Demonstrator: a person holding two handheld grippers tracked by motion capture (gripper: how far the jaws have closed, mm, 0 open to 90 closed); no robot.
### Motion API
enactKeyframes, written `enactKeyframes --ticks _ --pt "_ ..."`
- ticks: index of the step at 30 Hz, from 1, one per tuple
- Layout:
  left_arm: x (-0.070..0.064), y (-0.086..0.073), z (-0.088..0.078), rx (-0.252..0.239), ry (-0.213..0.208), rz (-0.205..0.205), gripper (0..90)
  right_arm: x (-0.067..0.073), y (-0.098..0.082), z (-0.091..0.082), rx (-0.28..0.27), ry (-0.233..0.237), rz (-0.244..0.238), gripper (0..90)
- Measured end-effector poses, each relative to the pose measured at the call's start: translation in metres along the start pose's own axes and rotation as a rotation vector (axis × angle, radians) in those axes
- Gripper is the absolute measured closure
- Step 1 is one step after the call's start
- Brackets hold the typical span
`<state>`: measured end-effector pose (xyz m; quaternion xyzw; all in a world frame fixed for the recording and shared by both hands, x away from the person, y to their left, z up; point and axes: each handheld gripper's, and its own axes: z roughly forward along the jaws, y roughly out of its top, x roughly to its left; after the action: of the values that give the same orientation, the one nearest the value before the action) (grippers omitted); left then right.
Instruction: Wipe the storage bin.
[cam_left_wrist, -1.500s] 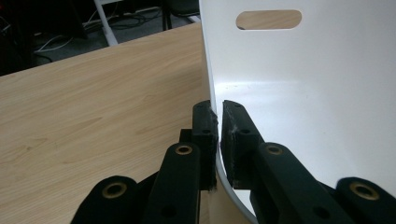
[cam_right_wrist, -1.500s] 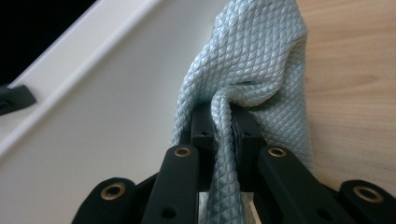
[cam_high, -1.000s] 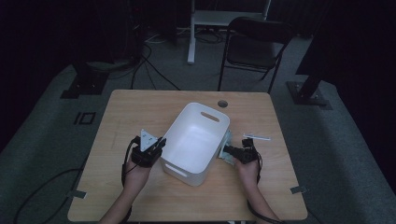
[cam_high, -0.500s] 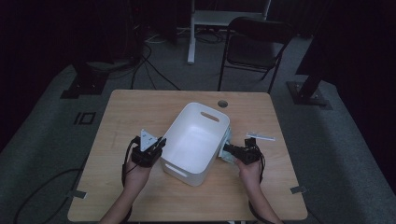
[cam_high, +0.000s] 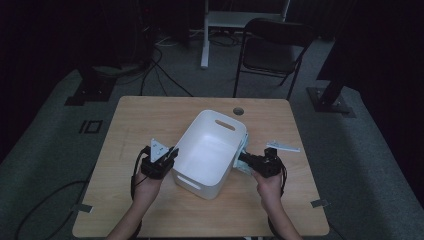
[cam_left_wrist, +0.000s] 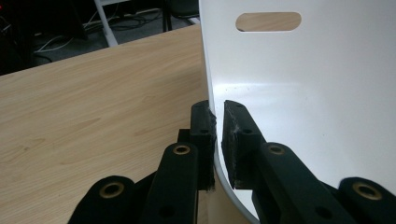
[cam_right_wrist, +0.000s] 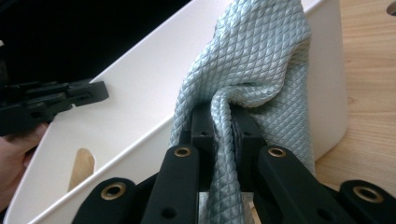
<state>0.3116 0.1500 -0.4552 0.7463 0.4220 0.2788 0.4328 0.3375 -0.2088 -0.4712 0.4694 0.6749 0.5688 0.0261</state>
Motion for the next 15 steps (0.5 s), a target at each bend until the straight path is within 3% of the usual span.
enactKeyframes --ticks 15 --pt "0.0 0.0 0.001 -0.002 -0.006 0.005 83.0 -0.025 -0.018 0.02 0.074 -0.062 0.061 82.6"
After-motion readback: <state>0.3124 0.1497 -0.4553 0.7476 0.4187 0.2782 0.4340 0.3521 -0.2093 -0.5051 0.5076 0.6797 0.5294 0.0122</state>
